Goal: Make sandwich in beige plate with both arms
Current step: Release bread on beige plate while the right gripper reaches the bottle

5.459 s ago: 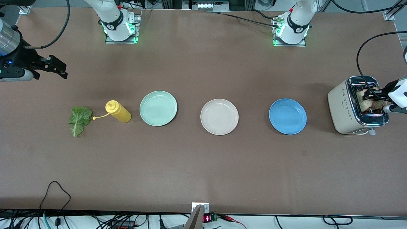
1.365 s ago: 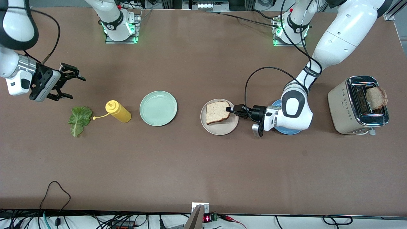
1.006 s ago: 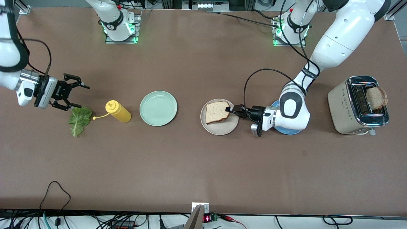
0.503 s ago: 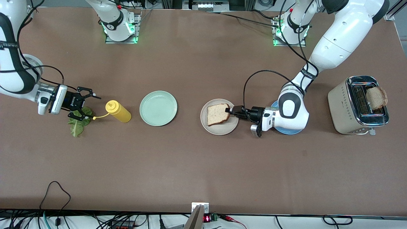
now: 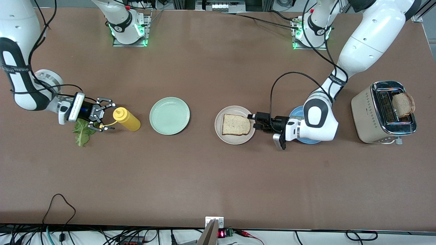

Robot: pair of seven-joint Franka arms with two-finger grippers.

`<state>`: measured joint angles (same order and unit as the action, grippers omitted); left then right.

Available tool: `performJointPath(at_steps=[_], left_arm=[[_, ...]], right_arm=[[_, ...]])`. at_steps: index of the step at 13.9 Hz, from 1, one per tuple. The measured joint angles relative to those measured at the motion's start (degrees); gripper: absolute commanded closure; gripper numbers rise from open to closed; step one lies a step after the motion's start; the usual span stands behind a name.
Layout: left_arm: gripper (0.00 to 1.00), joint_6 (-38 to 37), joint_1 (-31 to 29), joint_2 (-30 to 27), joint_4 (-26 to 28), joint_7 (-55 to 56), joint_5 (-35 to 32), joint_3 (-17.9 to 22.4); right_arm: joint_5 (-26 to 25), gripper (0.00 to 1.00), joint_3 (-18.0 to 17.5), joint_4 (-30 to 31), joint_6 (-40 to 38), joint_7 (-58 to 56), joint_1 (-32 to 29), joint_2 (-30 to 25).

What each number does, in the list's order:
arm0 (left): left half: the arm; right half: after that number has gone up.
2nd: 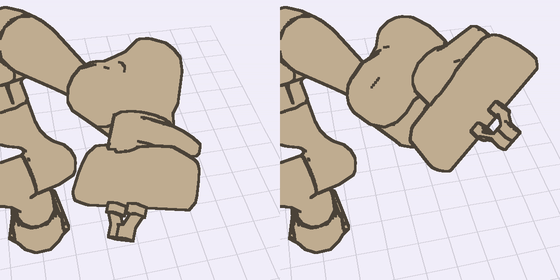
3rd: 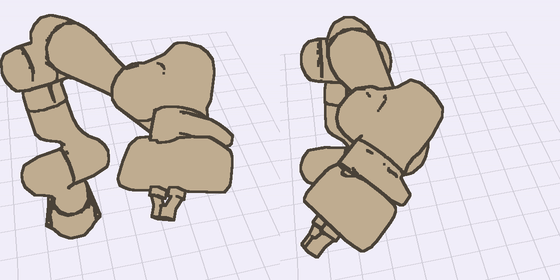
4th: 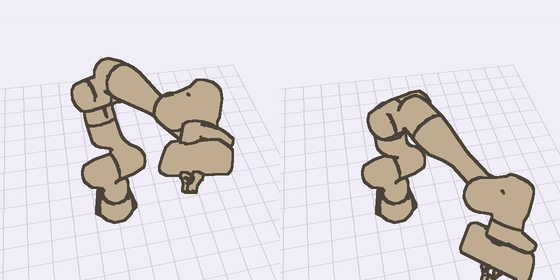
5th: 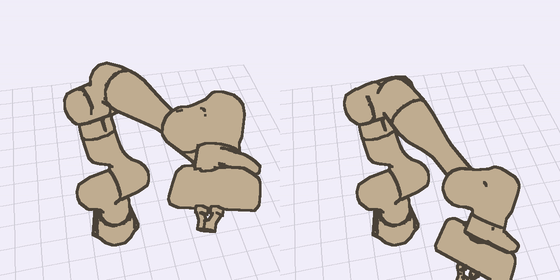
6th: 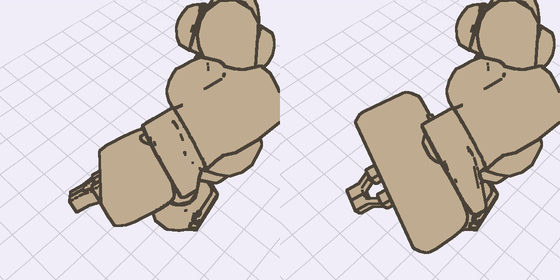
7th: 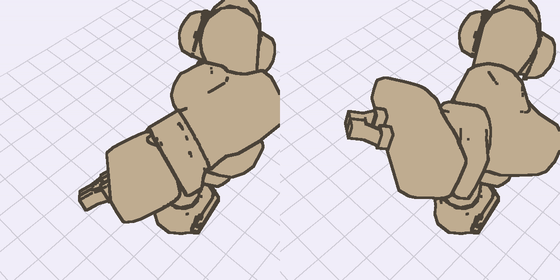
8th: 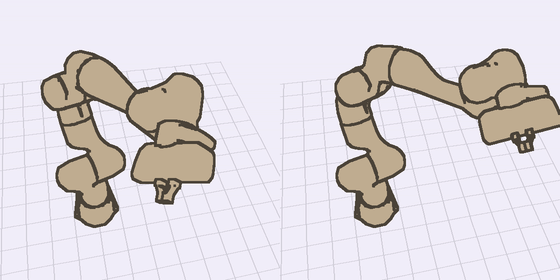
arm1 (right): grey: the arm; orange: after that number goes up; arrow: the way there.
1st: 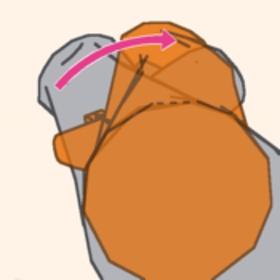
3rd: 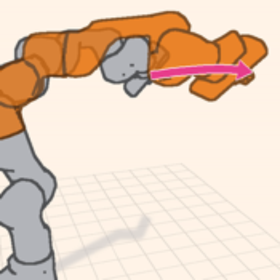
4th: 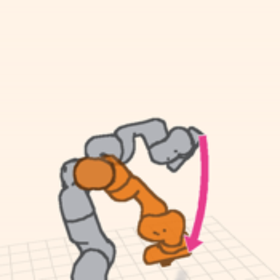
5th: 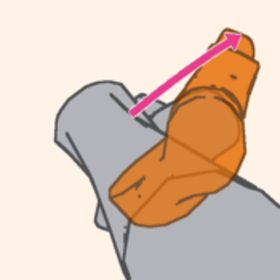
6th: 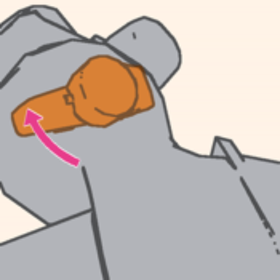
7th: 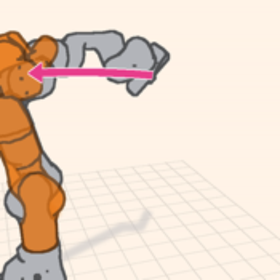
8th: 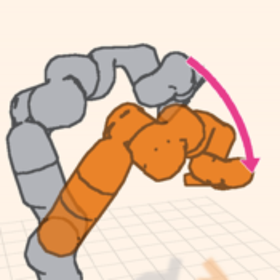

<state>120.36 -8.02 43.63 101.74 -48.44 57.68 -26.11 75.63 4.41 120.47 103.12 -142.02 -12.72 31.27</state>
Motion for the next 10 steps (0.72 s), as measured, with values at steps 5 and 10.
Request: performJointPath(at_steps=[5,10], left_arm=[[0.00,-0.56,-1.05,-5.14,-0.01,1.53,-8.94,0.14],[0.00,-5.34,-1.38,-9.94,-1.54,11.83,-21.54,0.20]], right_arm=[[5.29,0.00,-0.10,-0.90,-3.98,-9.46,0.00,5.39],[7.28,0.00,-0.83,-1.27,-5.38,-11.99,0.11,7.58]])
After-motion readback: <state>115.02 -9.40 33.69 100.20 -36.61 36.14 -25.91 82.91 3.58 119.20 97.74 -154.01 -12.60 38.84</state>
